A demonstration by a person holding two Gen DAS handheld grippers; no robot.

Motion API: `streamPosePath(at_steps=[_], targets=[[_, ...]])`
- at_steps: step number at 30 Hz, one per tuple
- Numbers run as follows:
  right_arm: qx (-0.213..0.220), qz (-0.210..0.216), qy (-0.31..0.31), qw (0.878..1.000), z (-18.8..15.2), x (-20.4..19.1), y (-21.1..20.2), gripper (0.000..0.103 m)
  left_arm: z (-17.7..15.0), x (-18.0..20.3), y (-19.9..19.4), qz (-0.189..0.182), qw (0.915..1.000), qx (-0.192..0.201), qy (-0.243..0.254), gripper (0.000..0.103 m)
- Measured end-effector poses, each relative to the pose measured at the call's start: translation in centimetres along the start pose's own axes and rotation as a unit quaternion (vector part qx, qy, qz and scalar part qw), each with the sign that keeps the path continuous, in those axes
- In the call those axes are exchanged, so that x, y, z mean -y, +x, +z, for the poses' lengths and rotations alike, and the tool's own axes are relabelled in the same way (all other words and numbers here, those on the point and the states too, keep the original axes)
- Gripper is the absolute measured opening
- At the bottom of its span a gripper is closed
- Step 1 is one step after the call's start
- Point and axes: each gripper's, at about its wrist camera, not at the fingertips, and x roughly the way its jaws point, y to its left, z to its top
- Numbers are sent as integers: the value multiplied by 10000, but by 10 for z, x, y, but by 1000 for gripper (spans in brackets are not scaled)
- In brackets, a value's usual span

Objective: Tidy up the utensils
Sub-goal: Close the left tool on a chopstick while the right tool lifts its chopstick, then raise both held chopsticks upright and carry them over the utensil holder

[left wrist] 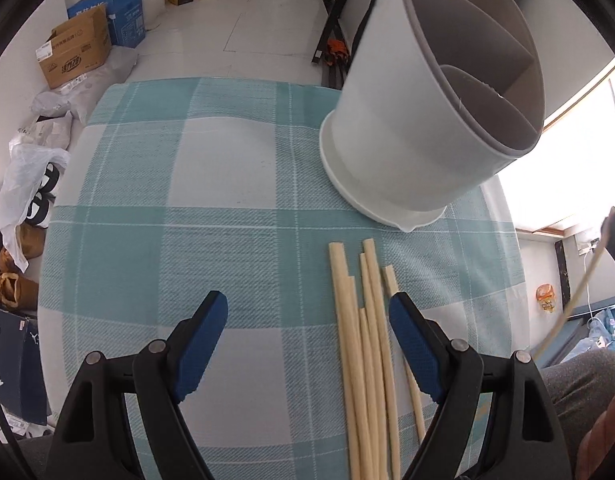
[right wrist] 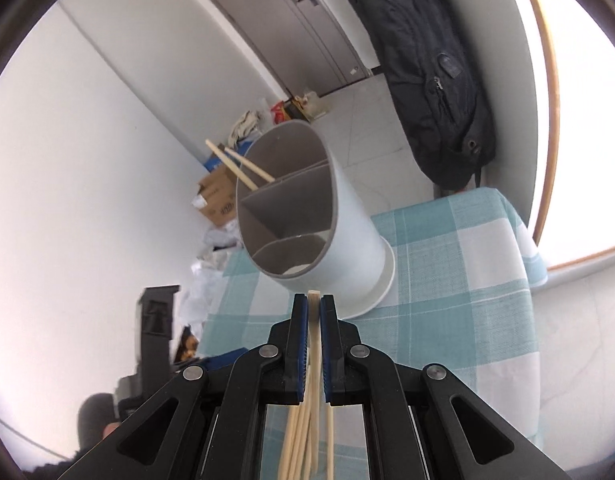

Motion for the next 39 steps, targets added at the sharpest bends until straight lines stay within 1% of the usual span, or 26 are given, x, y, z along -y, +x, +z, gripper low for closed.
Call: streamPosePath(at_steps=[2,4,5,6,9,14,15,16,18,19,20,21,22,26,30,34,39], targets=[[44,69,88,9999,0,6,-3,5,6,1,2,34,10000,-14,-11,78],[65,92,127,9999,0,11,-7,5,8,1,4,125,9999,-45,2,75],[91,120,161,9998,2,15,-9,5,9,2,5,166,9999,-43,11,67],[114,135,180,9997,3,16,-9,5,9,1,6,188,9998,-49,13,61],[173,177,191,9995,4,19,-14,5,10,0,12,174,9997,-138,-52,58],[224,298,254,9990,2,22,-20,5,14,3,15,234,9995,-145,-121,56],[213,315,273,9989,1,23,-20,5,16,5,16,285,9994,-140,-107,49],[206,315,284,9989,1,24,-21,5,17,7,17,386,9991,-140,-72,47],[204,315,312,9988,1,25,-22,5,19,11,19,544,9984,-159,-17,32],[222,317,329,9987,1,26,-23,5,20,13,20,592,9981,-169,-4,30],[233,324,339,9986,2,27,-24,5,21,13,20,585,9981,-203,-10,23],[242,333,347,9985,2,27,-25,5,21,13,21,510,9984,-223,-47,11],[251,337,352,9985,2,28,-25,5,22,12,22,367,9989,-282,-112,8],[247,357,366,9984,1,28,-26,6,21,13,24,341,9989,-289,-164,4],[284,331,354,9984,1,28,-27,5,23,9,18,335,9989,-138,-297,3],[295,327,356,9984,0,28,-27,5,12,13,-6,262,9988,182,-375,3],[360,273,97,9989,-2,17,-28,5,1,16,-44,141,9958,855,-311,3]])
